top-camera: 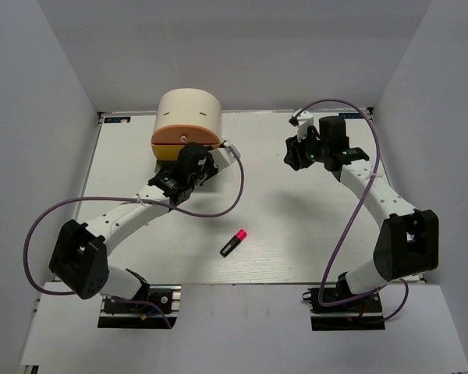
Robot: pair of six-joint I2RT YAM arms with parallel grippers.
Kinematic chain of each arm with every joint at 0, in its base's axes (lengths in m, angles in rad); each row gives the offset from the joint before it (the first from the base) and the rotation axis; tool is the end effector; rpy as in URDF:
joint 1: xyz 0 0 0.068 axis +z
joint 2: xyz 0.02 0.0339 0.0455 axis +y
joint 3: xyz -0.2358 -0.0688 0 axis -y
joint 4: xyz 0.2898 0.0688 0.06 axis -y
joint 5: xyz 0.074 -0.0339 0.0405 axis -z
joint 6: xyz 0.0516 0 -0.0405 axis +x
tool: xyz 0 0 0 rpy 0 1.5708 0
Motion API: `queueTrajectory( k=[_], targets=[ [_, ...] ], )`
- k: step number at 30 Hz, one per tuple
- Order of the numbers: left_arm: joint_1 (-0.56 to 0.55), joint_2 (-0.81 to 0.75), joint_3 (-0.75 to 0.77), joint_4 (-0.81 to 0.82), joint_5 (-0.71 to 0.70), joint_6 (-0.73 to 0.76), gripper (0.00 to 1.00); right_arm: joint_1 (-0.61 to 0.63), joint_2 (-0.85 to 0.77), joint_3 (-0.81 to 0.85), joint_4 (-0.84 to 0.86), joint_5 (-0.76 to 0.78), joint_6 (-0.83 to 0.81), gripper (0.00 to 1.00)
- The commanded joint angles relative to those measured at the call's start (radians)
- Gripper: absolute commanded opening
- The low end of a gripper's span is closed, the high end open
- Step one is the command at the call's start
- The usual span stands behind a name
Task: Sort the stationery into containers
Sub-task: Place the pen in the drawer.
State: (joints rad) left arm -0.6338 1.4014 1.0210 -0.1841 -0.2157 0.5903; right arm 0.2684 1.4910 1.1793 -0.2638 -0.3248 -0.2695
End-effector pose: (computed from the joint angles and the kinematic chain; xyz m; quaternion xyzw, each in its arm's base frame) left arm 0.3101 -0.2142 0.2275 0.4579 0.7427 0.0839 0.4813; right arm 0.3799 0.1216 0.2499 -0.3048 0.8155 0.1418 0.4712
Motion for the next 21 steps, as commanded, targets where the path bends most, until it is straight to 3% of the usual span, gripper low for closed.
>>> queueTrajectory(
  k=[1, 14, 21],
  targets=[
    [0.031, 0.007, 0.028, 0.075, 0.076, 0.111, 0.07, -0.014, -0.038, -0.012, 0.012, -0.020, -0.008, 0.50],
    [0.068, 0.134, -0.013, 0.308, -0.010, 0.194, 0.08, -0.044, -0.028, -0.010, 0.005, -0.026, -0.008, 0.50],
    [0.077, 0.156, -0.033, 0.327, -0.001, 0.204, 0.09, -0.049, -0.026, -0.010, 0.000, -0.028, -0.007, 0.50]
  ],
)
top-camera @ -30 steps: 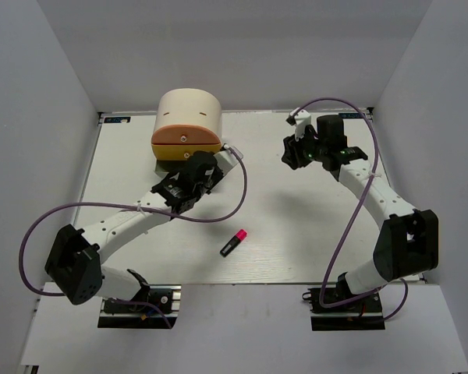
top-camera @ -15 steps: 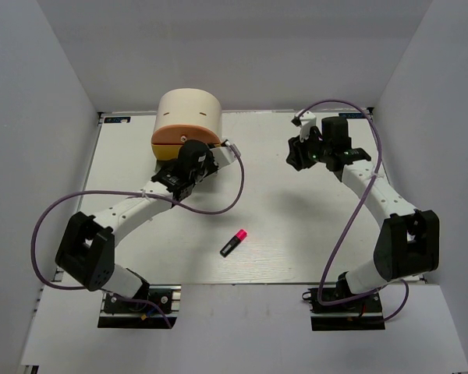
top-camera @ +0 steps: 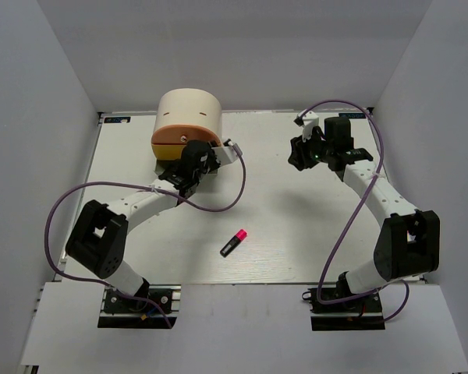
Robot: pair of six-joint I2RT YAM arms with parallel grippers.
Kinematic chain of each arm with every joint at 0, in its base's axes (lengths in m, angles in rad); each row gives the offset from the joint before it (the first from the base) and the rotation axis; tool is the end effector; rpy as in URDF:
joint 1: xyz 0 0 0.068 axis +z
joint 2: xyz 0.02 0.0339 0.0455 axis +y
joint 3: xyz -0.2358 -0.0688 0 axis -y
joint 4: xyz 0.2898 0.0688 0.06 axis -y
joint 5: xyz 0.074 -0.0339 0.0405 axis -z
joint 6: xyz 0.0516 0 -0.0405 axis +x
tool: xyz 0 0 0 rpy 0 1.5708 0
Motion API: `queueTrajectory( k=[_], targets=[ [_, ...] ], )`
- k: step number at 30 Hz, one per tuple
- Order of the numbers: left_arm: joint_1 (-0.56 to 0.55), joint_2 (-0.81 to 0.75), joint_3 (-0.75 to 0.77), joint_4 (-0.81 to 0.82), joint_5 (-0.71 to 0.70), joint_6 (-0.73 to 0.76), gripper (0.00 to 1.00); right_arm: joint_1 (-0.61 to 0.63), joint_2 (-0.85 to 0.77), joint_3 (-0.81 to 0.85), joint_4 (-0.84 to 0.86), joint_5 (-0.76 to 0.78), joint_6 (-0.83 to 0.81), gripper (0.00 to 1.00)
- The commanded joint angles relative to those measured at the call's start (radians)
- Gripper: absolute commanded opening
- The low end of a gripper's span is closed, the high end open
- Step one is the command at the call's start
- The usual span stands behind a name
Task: Sort the stationery into containers
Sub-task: Place the pen in the drawer.
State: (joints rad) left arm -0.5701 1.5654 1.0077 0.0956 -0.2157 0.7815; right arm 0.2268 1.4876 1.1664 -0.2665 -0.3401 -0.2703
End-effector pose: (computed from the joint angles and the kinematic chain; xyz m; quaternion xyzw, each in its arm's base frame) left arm 0.3492 -0.2108 0.1914 0.4845 0.6950 0.1462 0.5108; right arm 0.3824 0.1059 0.2459 -0.2912 0.8225 0.1390 0.4683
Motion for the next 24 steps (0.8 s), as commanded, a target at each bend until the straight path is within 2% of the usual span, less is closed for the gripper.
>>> queueTrajectory(
  k=[1, 10, 19, 22, 23, 24],
  targets=[
    [0.013, -0.008, -0.033, 0.056, -0.010, 0.013, 0.09, -0.009, -0.021, 0.004, 0.004, -0.013, -0.007, 0.50],
    [0.013, 0.013, -0.055, 0.102, -0.037, -0.005, 0.15, -0.014, -0.016, 0.004, 0.001, -0.027, -0.003, 0.50],
    [0.013, -0.008, -0.075, 0.084, -0.028, -0.024, 0.36, -0.015, -0.026, -0.005, -0.002, -0.036, -0.001, 0.50],
    [0.013, -0.019, -0.086, 0.084, -0.028, -0.024, 0.39, -0.012, -0.026, -0.004, -0.004, -0.036, 0.000, 0.50],
    [0.013, -0.019, -0.086, 0.084, -0.028, -0.024, 0.48, -0.014, -0.024, -0.002, -0.002, -0.039, -0.001, 0.50],
    [0.013, -0.028, -0.096, 0.084, -0.039, -0.024, 0.53, -0.014, -0.024, -0.004, 0.000, -0.039, -0.001, 0.50]
  ],
)
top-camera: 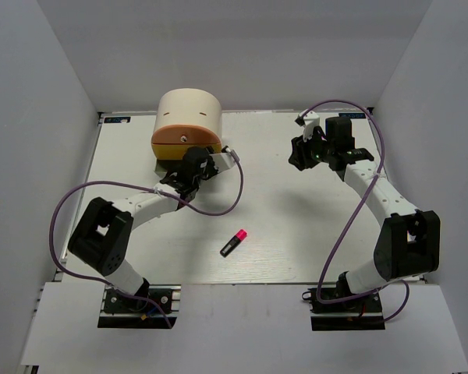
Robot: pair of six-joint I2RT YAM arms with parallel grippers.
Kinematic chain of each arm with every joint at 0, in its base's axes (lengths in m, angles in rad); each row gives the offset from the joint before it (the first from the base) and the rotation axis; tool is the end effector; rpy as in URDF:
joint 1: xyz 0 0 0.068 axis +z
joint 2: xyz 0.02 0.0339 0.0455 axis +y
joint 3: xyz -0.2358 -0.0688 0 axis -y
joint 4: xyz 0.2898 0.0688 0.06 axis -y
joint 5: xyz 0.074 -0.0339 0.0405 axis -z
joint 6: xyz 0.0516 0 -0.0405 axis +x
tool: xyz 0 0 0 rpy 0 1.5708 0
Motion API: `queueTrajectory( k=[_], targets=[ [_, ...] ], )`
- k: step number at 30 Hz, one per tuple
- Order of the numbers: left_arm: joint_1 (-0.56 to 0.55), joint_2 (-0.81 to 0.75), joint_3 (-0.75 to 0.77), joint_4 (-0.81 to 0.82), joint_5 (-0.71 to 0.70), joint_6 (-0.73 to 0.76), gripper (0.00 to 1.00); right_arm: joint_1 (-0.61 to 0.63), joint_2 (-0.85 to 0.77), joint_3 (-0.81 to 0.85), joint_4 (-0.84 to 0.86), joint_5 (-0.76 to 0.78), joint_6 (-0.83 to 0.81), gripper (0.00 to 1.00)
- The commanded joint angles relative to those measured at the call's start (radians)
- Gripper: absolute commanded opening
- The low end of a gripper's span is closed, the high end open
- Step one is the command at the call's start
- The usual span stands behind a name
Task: Sort the stationery into containers
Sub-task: Place the pen in the drawer, then pick up the pen from the center of the board.
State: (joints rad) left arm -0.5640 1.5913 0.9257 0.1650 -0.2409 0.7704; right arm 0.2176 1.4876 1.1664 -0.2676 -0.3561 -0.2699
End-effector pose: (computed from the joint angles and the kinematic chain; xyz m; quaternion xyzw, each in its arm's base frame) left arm 0.3435 -0.2027 0.1579 0.4803 0.7088 0.1550 0.4929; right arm 0.3829 0.1031 0.2460 -0.2905 0.8221 0.1440 0.4680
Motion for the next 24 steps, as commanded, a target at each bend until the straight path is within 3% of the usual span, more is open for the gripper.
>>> queueTrajectory(
  k=[1, 6, 12, 14, 19, 20, 24],
  targets=[
    [0.007, -0.054, -0.014, 0.024, -0.014, -0.013, 0.55, -0.004, -0.024, -0.002, -0.001, -0.026, -0.003, 0.50],
    [-0.002, -0.083, -0.024, 0.024, -0.023, -0.023, 0.77, -0.004, -0.021, 0.003, -0.004, -0.035, -0.003, 0.50],
    [-0.020, -0.125, 0.024, 0.033, -0.046, -0.046, 0.88, -0.003, -0.029, -0.005, -0.019, -0.069, -0.040, 0.50],
    [-0.020, -0.152, 0.080, -0.034, -0.035, -0.074, 1.00, -0.001, -0.032, -0.010, -0.038, -0.146, -0.093, 0.48],
    [-0.020, -0.232, 0.194, -0.217, 0.070, -0.190, 1.00, 0.005, -0.021, 0.007, -0.172, -0.368, -0.279, 0.48],
    [-0.020, -0.252, 0.194, -0.251, 0.092, -0.251, 1.00, 0.005, -0.015, 0.012, -0.191, -0.468, -0.386, 0.48],
    [-0.011, -0.408, 0.159, -0.384, 0.126, -0.497, 1.00, 0.038, 0.002, 0.027, -0.408, -0.638, -0.662, 0.53]
  ],
)
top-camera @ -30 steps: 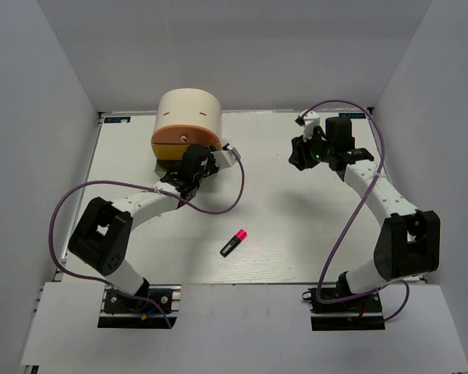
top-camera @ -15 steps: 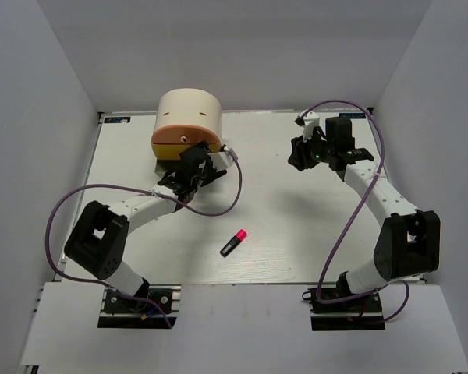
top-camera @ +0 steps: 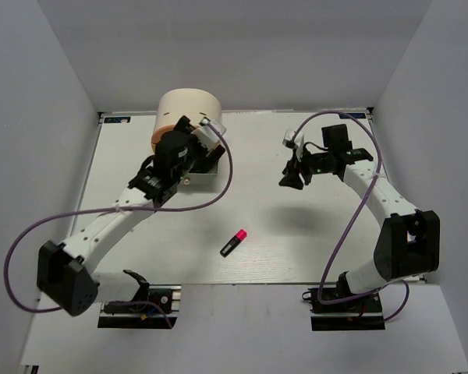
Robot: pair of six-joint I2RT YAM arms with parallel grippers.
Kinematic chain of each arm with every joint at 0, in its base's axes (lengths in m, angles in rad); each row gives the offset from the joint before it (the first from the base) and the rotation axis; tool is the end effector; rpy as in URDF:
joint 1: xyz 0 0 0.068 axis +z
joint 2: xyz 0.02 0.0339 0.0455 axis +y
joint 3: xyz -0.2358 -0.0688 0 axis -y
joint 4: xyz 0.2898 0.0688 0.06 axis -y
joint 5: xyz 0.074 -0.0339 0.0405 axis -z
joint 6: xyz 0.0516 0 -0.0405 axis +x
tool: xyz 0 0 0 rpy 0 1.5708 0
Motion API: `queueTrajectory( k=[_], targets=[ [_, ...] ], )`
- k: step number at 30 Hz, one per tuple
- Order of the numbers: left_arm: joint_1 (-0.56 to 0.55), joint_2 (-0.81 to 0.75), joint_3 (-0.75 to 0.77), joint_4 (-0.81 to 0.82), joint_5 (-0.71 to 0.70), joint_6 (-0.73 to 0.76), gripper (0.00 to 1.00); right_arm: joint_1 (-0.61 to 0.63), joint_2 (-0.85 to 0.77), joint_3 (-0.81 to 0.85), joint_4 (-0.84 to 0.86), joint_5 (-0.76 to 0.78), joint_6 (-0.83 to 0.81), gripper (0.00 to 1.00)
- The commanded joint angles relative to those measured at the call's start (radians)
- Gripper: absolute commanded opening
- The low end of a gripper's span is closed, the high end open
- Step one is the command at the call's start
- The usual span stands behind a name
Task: Sort the stationery into containers
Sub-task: Pick up the pen from the center of the board.
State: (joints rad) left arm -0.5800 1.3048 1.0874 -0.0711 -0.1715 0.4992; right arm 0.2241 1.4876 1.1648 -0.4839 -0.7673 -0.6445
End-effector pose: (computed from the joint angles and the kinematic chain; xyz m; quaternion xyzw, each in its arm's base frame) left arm 0.3173 -0.1974 0.3016 0.3663 0.7113 0.0445 0.5982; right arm 0.3539 0.1174 0.2332 -0.4887 0.7219 0.2675 0.4106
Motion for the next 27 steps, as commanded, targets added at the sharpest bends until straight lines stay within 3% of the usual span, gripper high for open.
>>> queueTrajectory(
  k=[1, 7, 15, 24, 27],
  targets=[
    [0.005, -0.151, -0.015, -0.169, 0.047, -0.294, 1.00, 0.041, 0.003, 0.030, -0.231, -0.227, -0.369, 0.55],
    [0.014, -0.355, -0.134, -0.375, -0.094, -0.804, 1.00, 0.213, 0.092, 0.068, -0.376, -0.158, -0.669, 0.63],
    [0.014, -0.596, -0.296, -0.633, -0.203, -1.345, 1.00, 0.451, 0.194, 0.104, -0.325, 0.019, -0.727, 0.67],
    [0.014, -0.809, -0.409, -0.822, -0.212, -1.622, 1.00, 0.615, 0.269, 0.088, -0.262, 0.160, -0.713, 0.66],
    [0.014, -0.848, -0.440, -0.843, -0.212, -1.680, 1.00, 0.656, 0.280, 0.046, -0.170, 0.219, -0.669, 0.65]
  ],
)
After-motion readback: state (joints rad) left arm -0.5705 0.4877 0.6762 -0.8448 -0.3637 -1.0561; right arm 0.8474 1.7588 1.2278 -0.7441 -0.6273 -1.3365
